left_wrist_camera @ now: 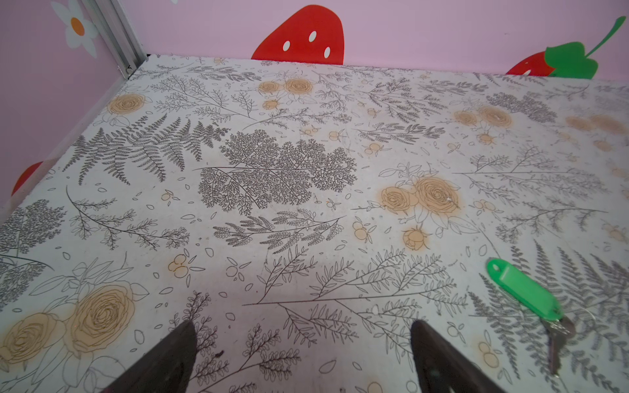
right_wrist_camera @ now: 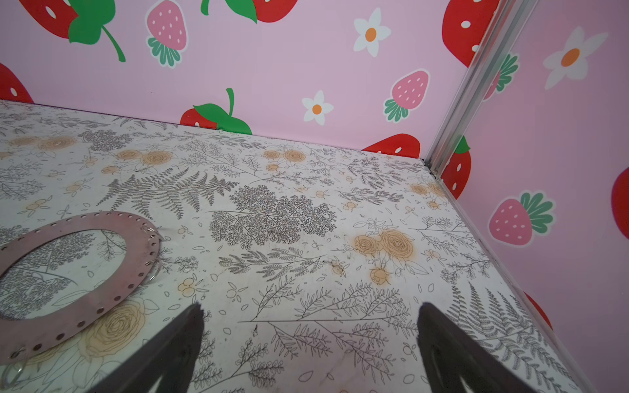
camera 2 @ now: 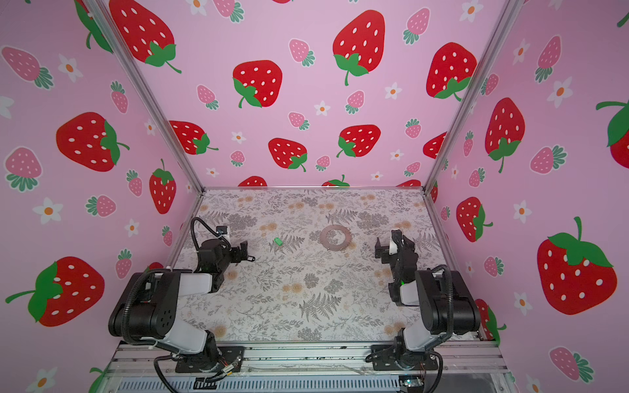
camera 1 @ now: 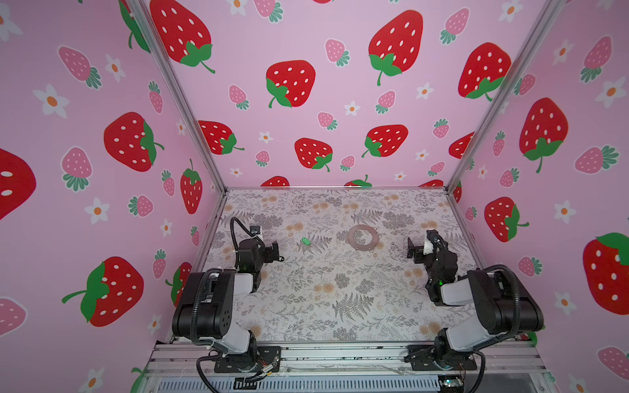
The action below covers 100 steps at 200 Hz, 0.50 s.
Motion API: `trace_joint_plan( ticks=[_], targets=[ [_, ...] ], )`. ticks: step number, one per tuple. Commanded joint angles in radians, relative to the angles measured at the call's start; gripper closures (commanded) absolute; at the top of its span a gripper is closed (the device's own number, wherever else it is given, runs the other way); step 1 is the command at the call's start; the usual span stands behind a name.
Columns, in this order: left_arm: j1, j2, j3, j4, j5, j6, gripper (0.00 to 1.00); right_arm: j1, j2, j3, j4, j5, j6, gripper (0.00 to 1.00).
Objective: Put the keys on the keyring
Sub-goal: 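Raise both arms from rest and move toward the metal ring plate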
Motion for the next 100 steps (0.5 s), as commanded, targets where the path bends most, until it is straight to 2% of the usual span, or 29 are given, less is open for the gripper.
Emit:
trace_joint_plan(
  ticks=[1,23,37,56,80,96,100],
  targets=[
    [0.000,-0.067,0.064,-0.092,-0.016,-0.007,0.01,-0.005,-0.089,0.052,-0.121,0.020,0.017,0.01],
    [-0.001,-0.180,0.143,-0.294,-0.064,-0.034,0.01,-0.003,-0.226,0.131,-0.324,0.008,0.033,0.01],
    [-0.002,-0.248,0.209,-0.450,-0.070,-0.077,0.01,-0.002,-0.289,0.193,-0.439,-0.109,0.020,0.01],
    [-0.005,-0.315,0.304,-0.651,0.018,-0.151,0.01,0.026,-0.307,0.318,-0.656,-0.252,-0.035,0.01],
    [-0.047,-0.365,0.355,-0.785,0.157,-0.172,0.02,0.107,-0.291,0.429,-0.878,-0.262,-0.162,0.05],
    [-0.130,-0.385,0.385,-0.868,0.136,-0.122,0.03,0.177,-0.272,0.460,-0.958,-0.244,-0.278,0.11],
    [-0.154,-0.387,0.393,-0.891,0.101,-0.108,0.03,0.191,-0.267,0.467,-0.975,-0.240,-0.301,0.11]
  ],
)
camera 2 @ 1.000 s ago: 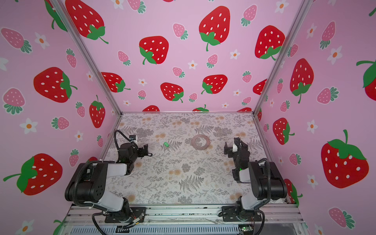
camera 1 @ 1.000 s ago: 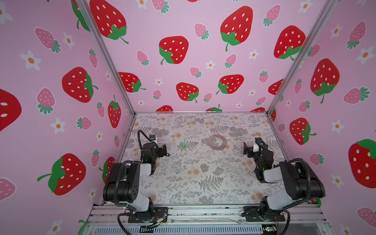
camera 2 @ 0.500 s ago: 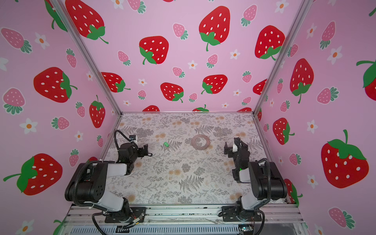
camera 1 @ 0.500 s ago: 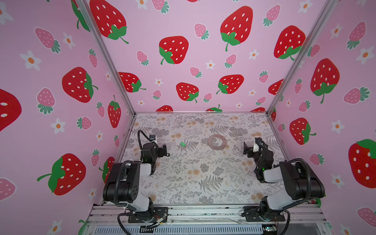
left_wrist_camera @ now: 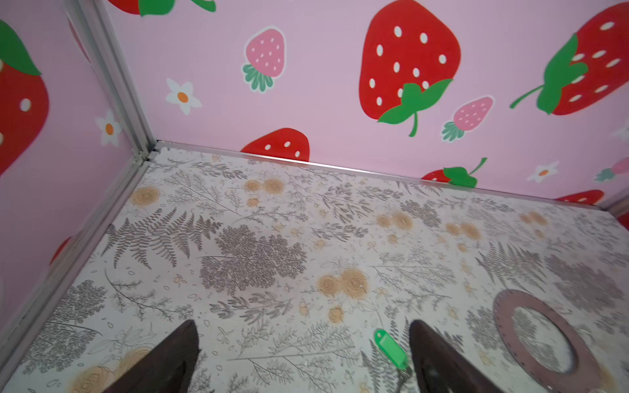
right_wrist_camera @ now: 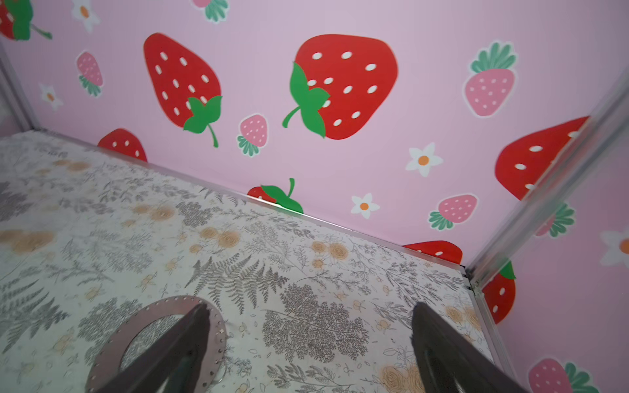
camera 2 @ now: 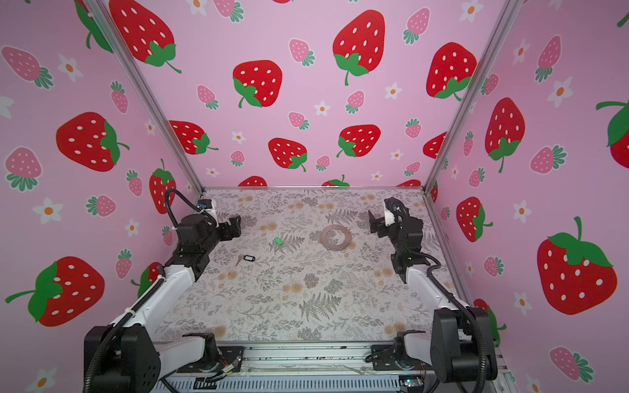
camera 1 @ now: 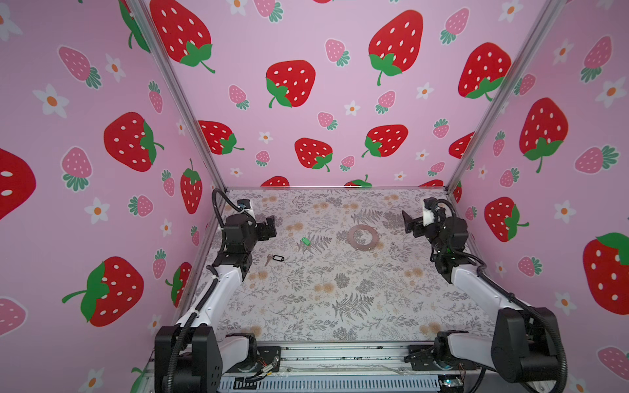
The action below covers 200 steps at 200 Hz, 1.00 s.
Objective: Put the keys on the keyring
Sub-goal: 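Raise both arms from rest and move toward the metal ring plate, then lower the right gripper onto the metal ring plate edge and grasp it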
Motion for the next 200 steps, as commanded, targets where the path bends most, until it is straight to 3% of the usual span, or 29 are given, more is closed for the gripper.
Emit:
trace_joint_plan(
  ticks=[1,19,46,101,130,200],
  targets=[
    [-0.111,-0.014,0.053,-0.266,0.026,0.021,0.03,0.089,0.030,0.038,-0.278,-0.039,-0.197,0.11],
    [-0.200,-0.012,0.092,-0.361,-0.027,0.045,0.03,0.173,0.062,0.064,-0.349,-0.011,-0.307,0.17],
    [-0.305,-0.005,0.102,-0.415,-0.050,0.063,0.04,0.244,0.107,0.041,-0.375,-0.085,-0.515,0.25],
    [-0.432,0.048,0.101,-0.412,-0.114,0.050,0.08,0.310,0.237,0.060,-0.369,-0.005,-0.805,0.34],
    [-0.463,0.100,0.134,-0.416,-0.143,0.069,0.10,0.326,0.332,0.106,-0.355,0.041,-0.885,0.38],
    [-0.464,0.146,0.154,-0.381,-0.160,0.095,0.11,0.329,0.497,0.231,-0.333,0.032,-0.995,0.44]
  ],
)
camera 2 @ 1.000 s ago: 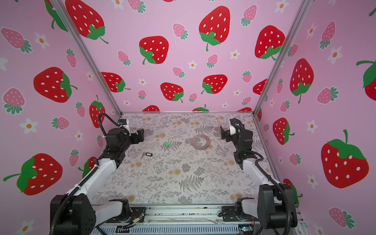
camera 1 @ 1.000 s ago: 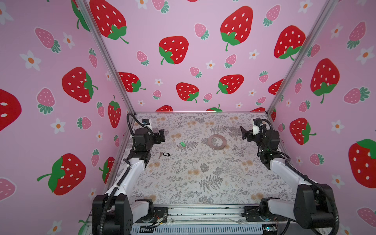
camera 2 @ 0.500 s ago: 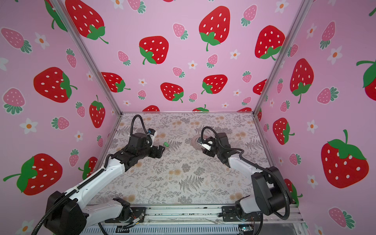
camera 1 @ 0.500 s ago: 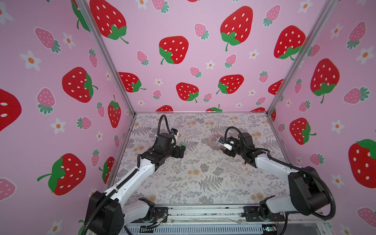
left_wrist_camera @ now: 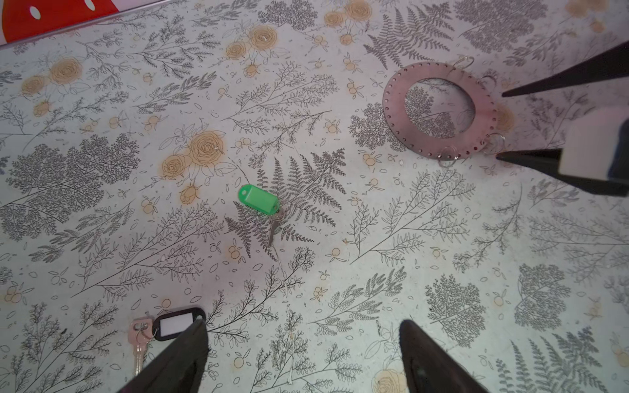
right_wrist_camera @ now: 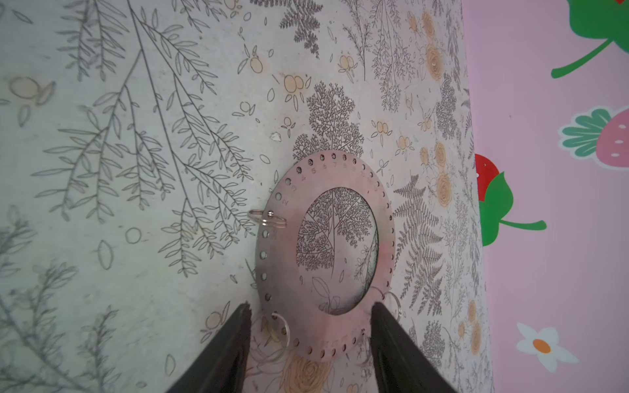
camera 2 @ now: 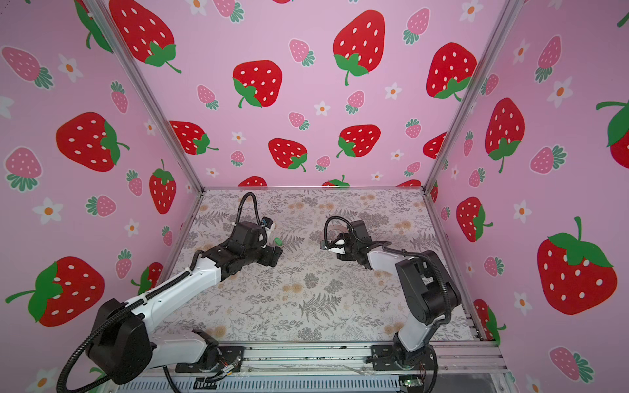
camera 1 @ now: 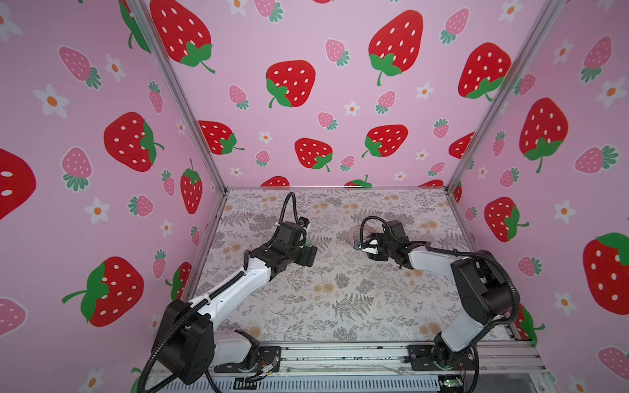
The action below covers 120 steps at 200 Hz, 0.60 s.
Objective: Put the keys on the keyring
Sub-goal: 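Lower the right gripper onto the metal ring plate edge and grasp it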
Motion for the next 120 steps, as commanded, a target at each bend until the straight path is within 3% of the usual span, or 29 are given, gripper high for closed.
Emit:
trace_joint_plan(
  ticks=[1,120],
  targets=[
    [-0.002,0.017,0.038,0.013,-0.024,0.020,0.11,0.007,0.046,0.050,0.003,-0.009,-0.082,0.44],
    [-0.002,0.092,0.087,0.001,-0.044,0.063,0.12,0.013,0.136,0.121,-0.026,-0.113,-0.199,0.55]
  ],
)
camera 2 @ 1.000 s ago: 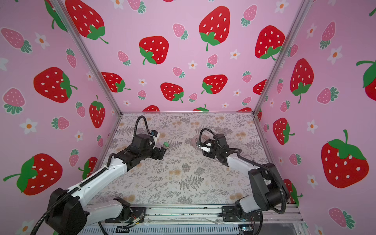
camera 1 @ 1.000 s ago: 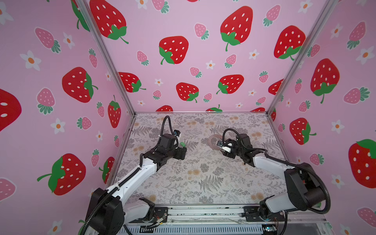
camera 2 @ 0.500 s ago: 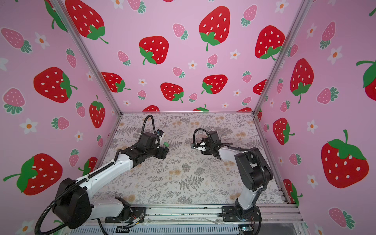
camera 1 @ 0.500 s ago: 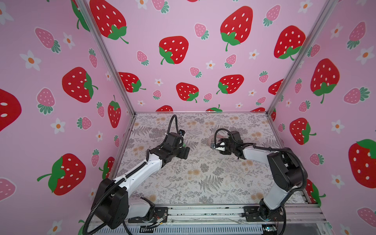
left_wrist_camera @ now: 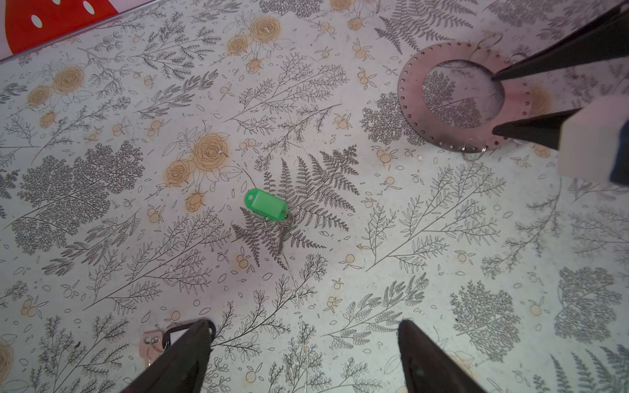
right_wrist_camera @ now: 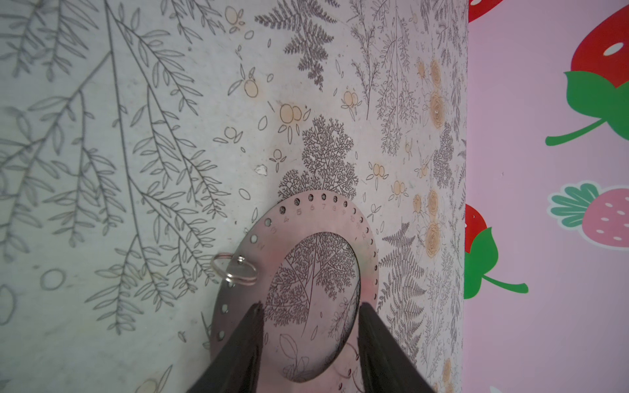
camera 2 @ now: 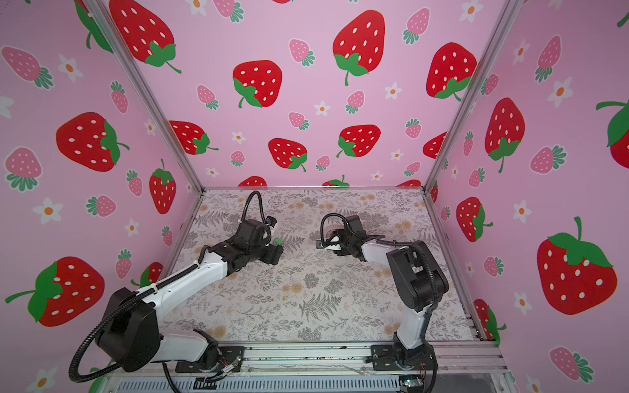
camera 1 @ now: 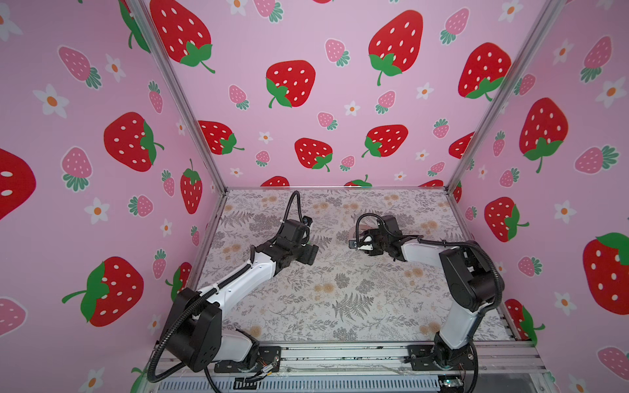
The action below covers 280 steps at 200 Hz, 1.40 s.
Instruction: Put the keys on the keyring
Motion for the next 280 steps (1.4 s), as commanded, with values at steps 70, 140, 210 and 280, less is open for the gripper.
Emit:
trace_joint_plan(
  ticks=[70,140,210,280],
  targets=[
    [-0.002,0.026,0.052,-0.007,-0.016,0.034,0.12,0.022,0.061,0.057,-0.081,-0.062,-0.098,0.60],
    [-0.002,0.026,0.049,-0.016,-0.019,0.054,0.12,0.031,0.068,0.069,-0.158,-0.072,-0.147,0.66],
    [-0.002,0.026,0.049,-0.022,-0.024,0.062,0.12,0.034,0.078,0.062,-0.144,-0.039,-0.158,0.73],
    [-0.002,0.032,0.049,-0.030,-0.027,0.063,0.13,0.043,0.083,0.056,-0.149,-0.034,-0.162,0.80]
  ],
)
